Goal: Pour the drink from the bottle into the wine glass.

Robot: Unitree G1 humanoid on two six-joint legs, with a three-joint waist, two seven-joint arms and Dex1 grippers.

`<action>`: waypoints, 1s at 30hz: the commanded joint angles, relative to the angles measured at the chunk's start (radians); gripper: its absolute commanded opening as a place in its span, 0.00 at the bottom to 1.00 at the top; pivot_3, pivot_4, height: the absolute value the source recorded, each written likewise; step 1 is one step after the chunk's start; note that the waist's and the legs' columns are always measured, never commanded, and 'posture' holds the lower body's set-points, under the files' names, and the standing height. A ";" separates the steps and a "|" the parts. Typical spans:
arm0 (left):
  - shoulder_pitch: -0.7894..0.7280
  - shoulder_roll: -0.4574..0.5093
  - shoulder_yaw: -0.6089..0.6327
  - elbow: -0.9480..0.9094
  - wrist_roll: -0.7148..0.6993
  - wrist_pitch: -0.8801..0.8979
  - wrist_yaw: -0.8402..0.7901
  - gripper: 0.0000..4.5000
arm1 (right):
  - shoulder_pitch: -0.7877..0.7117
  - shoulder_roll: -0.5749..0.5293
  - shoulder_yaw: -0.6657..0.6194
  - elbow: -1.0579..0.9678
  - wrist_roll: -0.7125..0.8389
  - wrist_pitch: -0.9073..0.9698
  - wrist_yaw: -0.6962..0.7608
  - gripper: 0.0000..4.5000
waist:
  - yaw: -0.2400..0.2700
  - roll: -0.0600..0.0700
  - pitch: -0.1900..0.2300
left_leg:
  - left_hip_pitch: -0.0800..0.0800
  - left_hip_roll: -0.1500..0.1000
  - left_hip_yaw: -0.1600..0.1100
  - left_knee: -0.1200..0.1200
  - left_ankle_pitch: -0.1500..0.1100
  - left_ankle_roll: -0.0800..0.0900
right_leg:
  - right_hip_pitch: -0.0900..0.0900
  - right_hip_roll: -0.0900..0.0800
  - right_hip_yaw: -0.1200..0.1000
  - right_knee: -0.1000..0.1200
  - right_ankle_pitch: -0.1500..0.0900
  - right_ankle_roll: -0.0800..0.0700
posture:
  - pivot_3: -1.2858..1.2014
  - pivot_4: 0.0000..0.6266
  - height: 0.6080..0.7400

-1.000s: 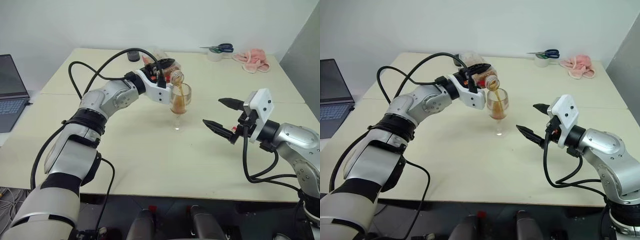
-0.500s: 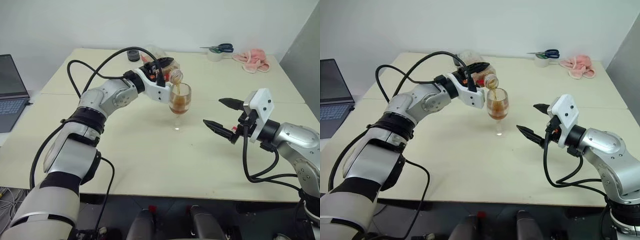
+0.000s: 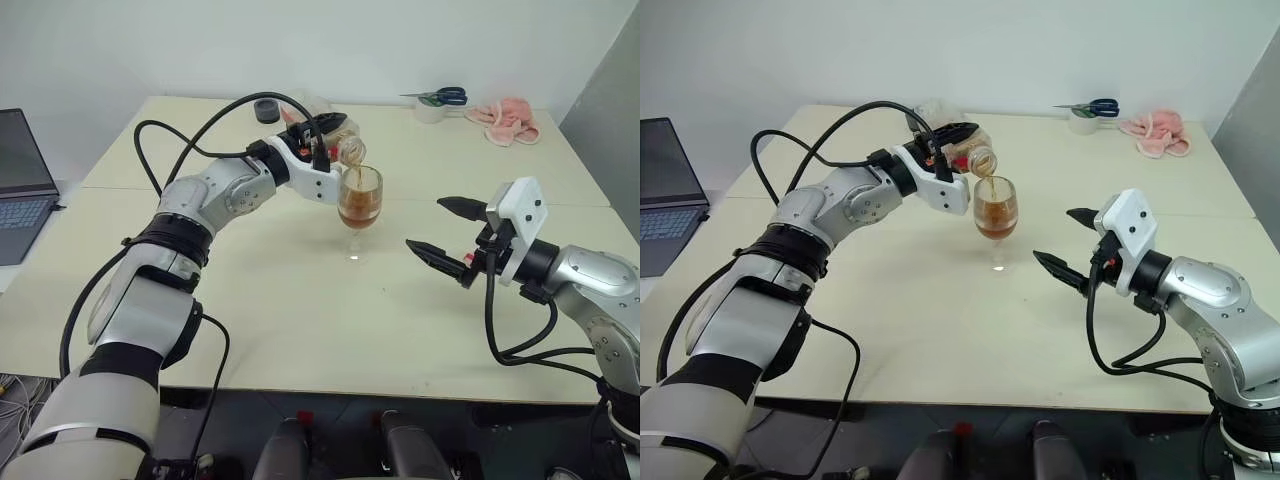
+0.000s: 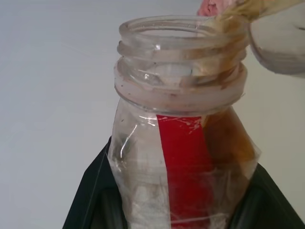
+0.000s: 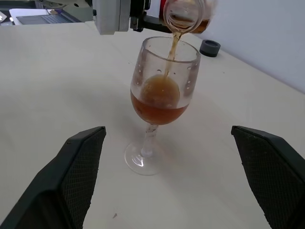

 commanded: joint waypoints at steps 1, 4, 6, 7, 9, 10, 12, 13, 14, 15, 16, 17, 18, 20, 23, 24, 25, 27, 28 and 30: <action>0.010 -0.038 0.104 -0.035 -0.210 0.056 -0.152 0.40 | -0.047 -0.003 -0.002 -0.033 0.006 -0.010 -0.008 1.00 | -0.001 0.000 0.000 | 0.000 0.000 0.000 0.000 0.000 0.000 | 0.000 0.000 0.000 0.000 0.000 0.000 | 0.52 0.24 1.00; 0.052 -0.061 0.162 -0.081 -0.340 0.144 -0.277 0.40 | -0.085 -0.004 0.009 -0.031 0.010 -0.008 -0.002 1.00 | -0.005 0.000 0.000 | 0.001 0.000 0.000 -0.001 0.000 0.000 | 0.000 0.000 0.001 0.000 0.000 0.000 | 0.52 0.24 1.00; 0.081 -0.071 0.215 -0.128 -0.433 0.243 -0.337 0.40 | -0.118 -0.004 0.020 -0.030 0.014 -0.007 0.004 1.00 | -0.011 0.000 0.000 | 0.001 0.001 0.000 -0.001 0.000 0.000 | 0.000 0.001 0.001 0.001 0.000 0.000 | 0.52 0.24 1.00; 0.099 -0.074 0.247 -0.160 -0.480 0.302 -0.360 0.40 | -0.142 -0.002 0.028 -0.029 0.016 -0.006 0.008 1.00 | -0.013 0.000 0.000 | 0.001 0.001 0.001 -0.001 0.000 0.000 | -0.001 0.001 0.001 0.001 0.000 0.000 | 0.52 0.24 1.00; 0.136 -0.082 0.320 -0.224 -0.581 0.441 -0.390 0.40 | -0.199 0.007 0.047 -0.024 0.027 0.006 0.011 1.00 | -0.019 0.000 0.000 | 0.000 0.001 0.000 0.000 0.000 0.000 | -0.001 0.001 0.001 0.002 0.000 0.000 | 0.52 0.24 1.00; 0.153 -0.085 0.355 -0.253 -0.624 0.511 -0.391 0.40 | -0.230 0.011 0.056 -0.019 0.035 0.016 0.014 1.00 | -0.020 0.000 0.000 | 0.000 0.001 0.000 0.000 0.000 0.000 | -0.001 0.001 0.001 0.002 0.000 0.000 | 0.52 0.24 1.00; 0.193 -0.084 0.426 -0.314 -0.696 0.641 -0.366 0.40 | -0.297 0.021 0.081 -0.006 0.055 0.051 0.017 1.00 | -0.025 0.000 0.000 | 0.000 0.002 0.000 0.000 0.000 0.000 | -0.001 0.001 0.000 0.002 0.000 0.000 | 0.52 0.24 1.00; 0.217 -0.083 0.460 -0.348 -0.723 0.699 -0.344 0.40 | -0.333 0.028 0.094 0.005 0.065 0.073 0.017 1.00 | -0.027 0.000 0.000 | 0.001 0.002 -0.001 -0.001 0.000 0.000 | -0.001 0.001 0.000 0.002 0.000 0.000 | 0.52 0.24 1.00; 0.239 -0.083 0.492 -0.380 -0.749 0.756 -0.321 0.40 | -0.365 0.034 0.106 0.016 0.077 0.099 0.016 1.00 | -0.028 0.000 0.000 | 0.001 0.002 -0.001 -0.001 0.000 0.000 | -0.001 0.001 0.000 0.002 0.000 0.000 | 0.52 0.24 1.00; 0.264 -0.081 0.520 -0.412 -0.765 0.803 -0.293 0.40 | -0.399 0.042 0.119 0.028 0.090 0.129 0.014 1.00 | -0.029 0.000 0.000 | 0.001 0.002 -0.001 -0.001 0.000 0.000 | -0.001 0.001 0.001 0.002 0.000 0.000 | 0.52 0.24 1.00; 0.287 -0.079 0.542 -0.442 -0.778 0.845 -0.271 0.40 | -0.425 0.049 0.133 0.037 0.099 0.154 0.015 1.00 | -0.028 0.000 0.000 | 0.001 0.002 -0.001 -0.001 0.000 0.000 | -0.001 0.001 0.000 0.002 0.000 -0.001 | 0.52 0.24 1.00; 0.302 -0.078 0.553 -0.466 -0.785 0.874 -0.257 0.40 | -0.441 0.052 0.141 0.042 0.105 0.171 0.014 1.00 | -0.026 0.000 0.000 | 0.001 0.002 -0.002 0.000 0.000 0.000 | -0.001 0.001 0.000 0.002 0.000 -0.001 | 0.52 0.24 1.00; 0.320 -0.080 0.567 -0.490 -0.794 0.908 -0.239 0.40 | -0.458 0.054 0.156 0.049 0.110 0.192 0.017 1.00 | -0.024 0.000 0.000 | 0.001 0.002 -0.002 0.000 0.000 0.000 | -0.001 0.001 0.000 0.002 0.000 -0.001 | 0.52 0.24 1.00; 0.378 -0.078 0.585 -0.543 -0.793 0.952 -0.204 0.40 | -0.493 0.074 0.203 0.069 0.099 0.203 0.025 1.00 | -0.023 0.000 0.000 | 0.000 0.002 -0.002 0.000 0.000 0.000 | -0.001 0.001 0.000 0.002 0.000 -0.001 | 0.52 0.24 1.00; 0.453 -0.092 0.609 -0.604 -0.808 1.002 -0.166 0.40 | -0.518 0.099 0.249 0.103 0.077 0.180 0.050 1.00 | -0.021 0.000 0.000 | 0.000 0.002 -0.002 0.000 0.000 0.000 | -0.002 -0.001 0.000 0.001 0.000 -0.001 | 0.52 0.24 1.00; 0.469 -0.099 0.616 -0.616 -0.815 1.014 -0.155 0.40 | -0.521 0.100 0.257 0.111 0.071 0.172 0.060 1.00 | -0.018 0.000 0.000 | 0.000 0.002 -0.002 0.000 0.000 0.000 | -0.001 -0.001 0.000 0.001 0.000 -0.001 | 0.52 0.24 1.00; 0.493 -0.100 0.620 -0.632 -0.815 1.021 -0.145 0.40 | -0.526 0.104 0.264 0.119 0.066 0.165 0.070 1.00 | -0.016 0.000 0.000 | 0.000 0.002 -0.002 0.000 0.000 0.000 | -0.002 -0.002 0.000 0.001 0.000 -0.001 | 0.52 0.24 1.00; 0.520 -0.100 0.618 -0.653 -0.811 1.027 -0.133 0.40 | -0.532 0.107 0.270 0.130 0.059 0.157 0.083 1.00 | -0.014 0.000 0.000 | 0.000 0.002 -0.002 0.000 0.000 0.000 | -0.001 -0.002 0.000 0.001 0.000 -0.001 | 0.52 0.24 1.00; 0.531 -0.100 0.619 -0.664 -0.808 1.033 -0.121 0.48 | -0.534 0.106 0.273 0.135 0.055 0.152 0.091 1.00 | -0.012 0.000 0.000 | 0.000 0.002 -0.002 0.000 0.000 0.000 | -0.001 -0.003 0.000 0.001 0.000 -0.001 | 0.52 0.24 1.00; 0.547 -0.099 0.621 -0.686 -0.810 1.037 -0.111 0.62 | -0.537 0.103 0.277 0.144 0.048 0.143 0.106 1.00 | -0.008 0.000 0.000 | 0.000 0.002 -0.002 0.000 0.000 0.000 | -0.001 -0.003 0.000 0.001 0.000 -0.001 | 0.52 0.24 1.00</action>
